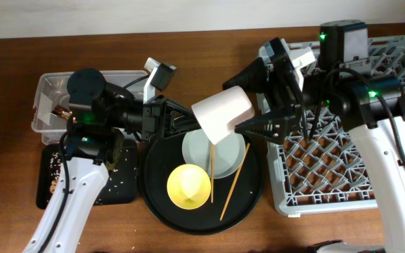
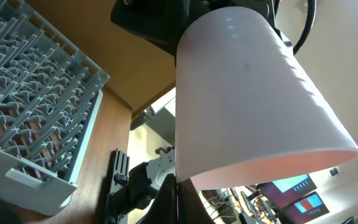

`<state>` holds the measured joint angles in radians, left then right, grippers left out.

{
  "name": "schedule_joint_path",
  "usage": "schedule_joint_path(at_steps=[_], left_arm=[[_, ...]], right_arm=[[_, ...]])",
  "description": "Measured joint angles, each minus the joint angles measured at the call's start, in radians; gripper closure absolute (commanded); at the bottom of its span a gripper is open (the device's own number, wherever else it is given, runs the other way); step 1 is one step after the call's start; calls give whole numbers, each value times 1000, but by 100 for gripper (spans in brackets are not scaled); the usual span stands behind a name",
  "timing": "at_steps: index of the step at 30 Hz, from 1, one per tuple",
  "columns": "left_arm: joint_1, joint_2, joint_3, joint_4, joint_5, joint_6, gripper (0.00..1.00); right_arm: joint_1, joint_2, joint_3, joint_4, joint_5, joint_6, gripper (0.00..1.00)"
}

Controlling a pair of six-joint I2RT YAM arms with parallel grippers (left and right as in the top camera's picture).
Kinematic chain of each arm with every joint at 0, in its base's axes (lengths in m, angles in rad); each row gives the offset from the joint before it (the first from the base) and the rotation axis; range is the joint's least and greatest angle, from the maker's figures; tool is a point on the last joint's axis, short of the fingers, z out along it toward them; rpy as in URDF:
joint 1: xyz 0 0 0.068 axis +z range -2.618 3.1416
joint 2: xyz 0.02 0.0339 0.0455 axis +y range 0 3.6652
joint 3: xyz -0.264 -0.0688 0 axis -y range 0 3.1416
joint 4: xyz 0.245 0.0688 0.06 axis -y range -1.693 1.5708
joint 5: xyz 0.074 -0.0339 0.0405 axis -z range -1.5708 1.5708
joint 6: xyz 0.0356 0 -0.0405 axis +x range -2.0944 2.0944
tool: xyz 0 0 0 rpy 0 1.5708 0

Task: Sort waste into correct bins and load items into the dishwasher rack
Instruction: 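Grasp the pink cup with the right gripper and release the left gripper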

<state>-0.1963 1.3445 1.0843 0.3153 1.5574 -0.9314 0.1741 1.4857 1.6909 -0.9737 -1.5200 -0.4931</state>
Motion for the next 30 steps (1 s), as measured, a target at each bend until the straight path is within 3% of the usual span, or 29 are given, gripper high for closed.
schedule_joint_path(at_steps=[3,7,13,16,21,23,25,30], left_arm=[[0,0,0,-7,0,0,100],[0,0,0,-9,0,0,100],[0,0,0,-9,0,0,100],[1,0,0,-11,2,0,100],[1,0,0,-12,3,3,98],[1,0,0,-12,3,4,91],[1,0,0,-11,3,1,74],[37,0,0,6,-14,3,47]], right_arm=[[0,0,0,-2,0,0,0],[6,0,0,-20,3,1,7],[28,0,0,-21,24,3,31],[29,0,0,-25,26,6,50],[27,0,1,-24,29,16,50],[27,0,1,-24,29,15,50],[28,0,1,-28,32,14,50],[29,0,0,-63,89,13,50]])
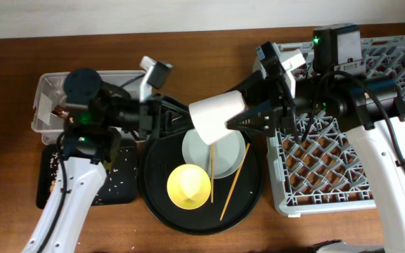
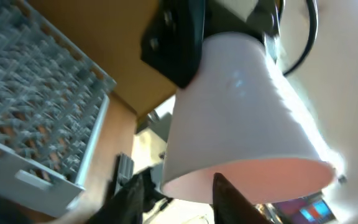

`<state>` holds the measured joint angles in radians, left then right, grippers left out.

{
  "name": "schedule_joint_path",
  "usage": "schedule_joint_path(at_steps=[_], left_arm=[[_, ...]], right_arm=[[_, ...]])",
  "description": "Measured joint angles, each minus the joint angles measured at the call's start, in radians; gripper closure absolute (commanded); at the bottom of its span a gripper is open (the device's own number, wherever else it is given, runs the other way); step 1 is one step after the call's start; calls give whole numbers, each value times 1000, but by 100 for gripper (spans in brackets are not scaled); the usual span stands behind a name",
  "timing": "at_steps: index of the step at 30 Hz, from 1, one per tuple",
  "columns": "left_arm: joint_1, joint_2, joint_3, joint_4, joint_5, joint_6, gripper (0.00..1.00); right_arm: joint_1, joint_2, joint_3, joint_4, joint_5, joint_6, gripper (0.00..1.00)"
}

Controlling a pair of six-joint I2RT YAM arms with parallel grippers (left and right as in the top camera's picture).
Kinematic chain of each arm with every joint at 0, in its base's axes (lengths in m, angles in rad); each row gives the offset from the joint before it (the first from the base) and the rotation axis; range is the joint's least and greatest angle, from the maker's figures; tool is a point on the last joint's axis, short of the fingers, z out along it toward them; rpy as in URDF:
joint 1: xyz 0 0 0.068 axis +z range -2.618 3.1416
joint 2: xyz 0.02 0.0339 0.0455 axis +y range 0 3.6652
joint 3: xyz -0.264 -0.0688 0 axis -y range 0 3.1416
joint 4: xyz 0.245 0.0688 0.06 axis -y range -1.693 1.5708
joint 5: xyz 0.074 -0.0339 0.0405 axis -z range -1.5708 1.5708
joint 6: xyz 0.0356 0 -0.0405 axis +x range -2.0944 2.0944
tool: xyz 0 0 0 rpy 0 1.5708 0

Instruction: Sort waste into correct bins and load items into the dishwasher rack

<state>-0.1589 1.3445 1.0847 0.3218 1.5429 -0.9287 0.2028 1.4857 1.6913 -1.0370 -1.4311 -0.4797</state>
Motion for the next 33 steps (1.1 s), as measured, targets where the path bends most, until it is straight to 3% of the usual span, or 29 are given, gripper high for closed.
schedule_joint_path(at_steps=[4,7,14,17,24,29,33], left_arm=[[128,0,0,-1,-52,-1,45],[209,0,0,-12,-67,-1,45],[291,0,0,-125,-85,24,43],[290,0,7,-320,-118,115,42],[290,-1,5,-764,-332,397,41],[290,-1,5,-909,-492,552,41],[290,-1,5,-926,-550,615,41]], right_arm=[[0,0,0,-23,126,16,51],[0,0,0,-28,303,104,53],[1,0,0,-204,1019,421,53],[1,2,0,-301,1315,522,53],[-5,69,1,-319,1511,595,53],[-53,159,1,-293,1540,618,53],[-84,219,1,-293,1539,626,52]])
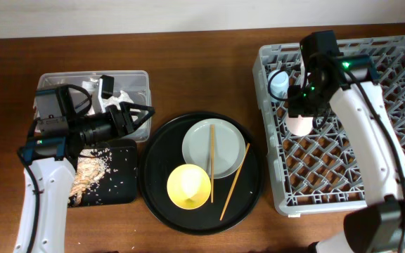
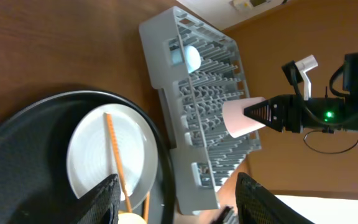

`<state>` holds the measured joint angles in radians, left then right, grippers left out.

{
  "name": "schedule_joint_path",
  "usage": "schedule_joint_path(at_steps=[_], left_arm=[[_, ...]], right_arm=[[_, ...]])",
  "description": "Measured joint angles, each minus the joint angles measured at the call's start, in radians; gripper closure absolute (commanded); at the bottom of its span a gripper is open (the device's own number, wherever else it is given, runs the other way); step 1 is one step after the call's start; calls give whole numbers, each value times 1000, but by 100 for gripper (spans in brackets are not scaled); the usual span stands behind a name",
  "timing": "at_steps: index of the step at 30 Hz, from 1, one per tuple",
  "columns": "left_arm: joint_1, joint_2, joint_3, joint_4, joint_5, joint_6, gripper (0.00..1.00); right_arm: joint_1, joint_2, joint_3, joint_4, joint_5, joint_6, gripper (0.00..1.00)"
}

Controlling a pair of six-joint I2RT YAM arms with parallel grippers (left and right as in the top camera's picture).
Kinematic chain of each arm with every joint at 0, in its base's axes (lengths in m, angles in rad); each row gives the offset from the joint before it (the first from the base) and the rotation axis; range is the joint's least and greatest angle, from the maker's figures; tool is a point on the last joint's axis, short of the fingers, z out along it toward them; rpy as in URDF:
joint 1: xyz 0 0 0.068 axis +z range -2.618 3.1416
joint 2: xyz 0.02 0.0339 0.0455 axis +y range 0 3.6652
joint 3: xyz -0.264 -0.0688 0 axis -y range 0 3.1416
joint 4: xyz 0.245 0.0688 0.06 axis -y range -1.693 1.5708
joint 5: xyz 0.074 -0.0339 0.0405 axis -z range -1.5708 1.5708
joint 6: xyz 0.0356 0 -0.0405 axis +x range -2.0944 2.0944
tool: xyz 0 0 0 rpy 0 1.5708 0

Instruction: Sort waste into correct bins and load items into the dishwasher rack

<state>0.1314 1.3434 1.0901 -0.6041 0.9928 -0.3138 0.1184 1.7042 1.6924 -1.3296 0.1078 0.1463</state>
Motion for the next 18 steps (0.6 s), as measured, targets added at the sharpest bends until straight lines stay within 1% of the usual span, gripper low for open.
schedule_joint_path(at_steps=[11,14,18], left_arm=[[0,0,0,-6,-51,34,41],[0,0,0,-6,-51,34,38],[0,0,0,-6,-52,35,37]], right_arm=[[-2,110,0,0,-4,6,52],[-2,124,-1,7,-4,8,52],[-2,137,-1,6,-4,7,50]])
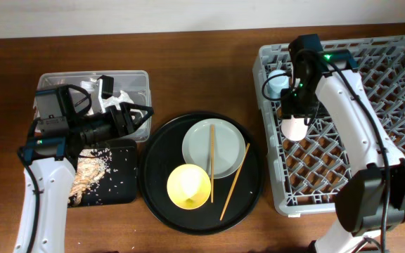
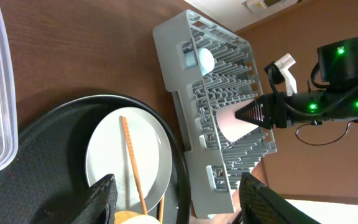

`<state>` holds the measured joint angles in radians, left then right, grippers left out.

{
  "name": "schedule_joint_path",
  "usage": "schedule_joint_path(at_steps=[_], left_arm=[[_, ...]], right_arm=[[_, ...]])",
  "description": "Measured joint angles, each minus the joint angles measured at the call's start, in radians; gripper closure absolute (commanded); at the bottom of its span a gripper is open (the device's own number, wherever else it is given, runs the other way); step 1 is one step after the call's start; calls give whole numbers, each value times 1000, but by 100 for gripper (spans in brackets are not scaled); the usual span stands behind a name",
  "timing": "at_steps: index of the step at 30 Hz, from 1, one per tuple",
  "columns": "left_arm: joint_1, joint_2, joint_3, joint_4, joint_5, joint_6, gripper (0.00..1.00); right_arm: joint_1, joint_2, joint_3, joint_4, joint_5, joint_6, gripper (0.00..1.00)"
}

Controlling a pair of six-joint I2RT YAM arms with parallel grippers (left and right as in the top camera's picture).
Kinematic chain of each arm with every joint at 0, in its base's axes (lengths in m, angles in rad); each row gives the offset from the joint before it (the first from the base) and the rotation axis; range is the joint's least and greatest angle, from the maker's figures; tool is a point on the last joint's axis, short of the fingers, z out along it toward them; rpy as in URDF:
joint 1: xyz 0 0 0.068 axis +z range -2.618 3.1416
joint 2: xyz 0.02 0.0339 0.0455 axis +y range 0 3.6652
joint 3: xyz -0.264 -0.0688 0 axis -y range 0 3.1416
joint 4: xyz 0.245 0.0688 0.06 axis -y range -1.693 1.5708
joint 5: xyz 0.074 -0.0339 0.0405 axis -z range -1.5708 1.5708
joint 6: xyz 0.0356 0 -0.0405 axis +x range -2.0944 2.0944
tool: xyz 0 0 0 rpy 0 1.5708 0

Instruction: Sort waste into correct bins and load items into the dishwasher rack

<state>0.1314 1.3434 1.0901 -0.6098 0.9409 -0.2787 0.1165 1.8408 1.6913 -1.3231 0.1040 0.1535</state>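
Observation:
Over the grey dishwasher rack [image 1: 371, 176], my right gripper [image 1: 295, 118] is shut on a white cup [image 1: 294, 129], mouth toward the left, low among the rack's prongs. The left wrist view shows the same cup [image 2: 231, 123] in the rack [image 2: 191, 81]. A pale blue cup [image 1: 278, 82] lies in the rack's back left corner. On the round black tray [image 1: 153, 204] are a white plate [image 1: 223, 144], a yellow bowl [image 1: 188, 186] and two chopsticks [image 1: 211, 160]. My left gripper [image 1: 145, 121] is open and empty at the tray's left edge; its fingers [image 2: 101, 199] frame the plate [image 2: 107, 165].
A clear bin [image 1: 55, 88] holding scraps of waste stands at the back left. In front of it lies a black square tray [image 1: 121, 190] strewn with rice-like crumbs. The rack fills the right side of the wooden table [image 1: 202, 70].
My right gripper, still holding the white cup, has shifted a little to the left over the rack. The left arm has stayed where it was.
The white cup was held up over the round tray in my left gripper, with the right gripper's open fingers beside it. Then the right gripper was against the cup. Later the right gripper had it over the rack and the left had drawn back, open, beside the bins.

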Motion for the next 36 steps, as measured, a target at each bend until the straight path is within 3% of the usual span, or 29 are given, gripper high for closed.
schedule_joint_path(at_steps=[5,10,21,25,31,36], left_arm=[[0,0,0,0,0,0,37],[0,0,0,0,-5,0,36],[0,0,0,-7,-39,0,37],[0,0,0,-57,-66,8,43],[-71,0,0,-267,-283,22,44],[-173,0,0,-296,-504,26,44]], right_arm=[[0,3,-24,11,0,0,45],[0,6,-61,29,-3,0,28],[0,6,-61,30,-4,1,29],[0,6,-61,26,-7,2,31],[3,-33,-63,22,-138,-23,31],[108,-202,-64,22,-290,-69,31]])
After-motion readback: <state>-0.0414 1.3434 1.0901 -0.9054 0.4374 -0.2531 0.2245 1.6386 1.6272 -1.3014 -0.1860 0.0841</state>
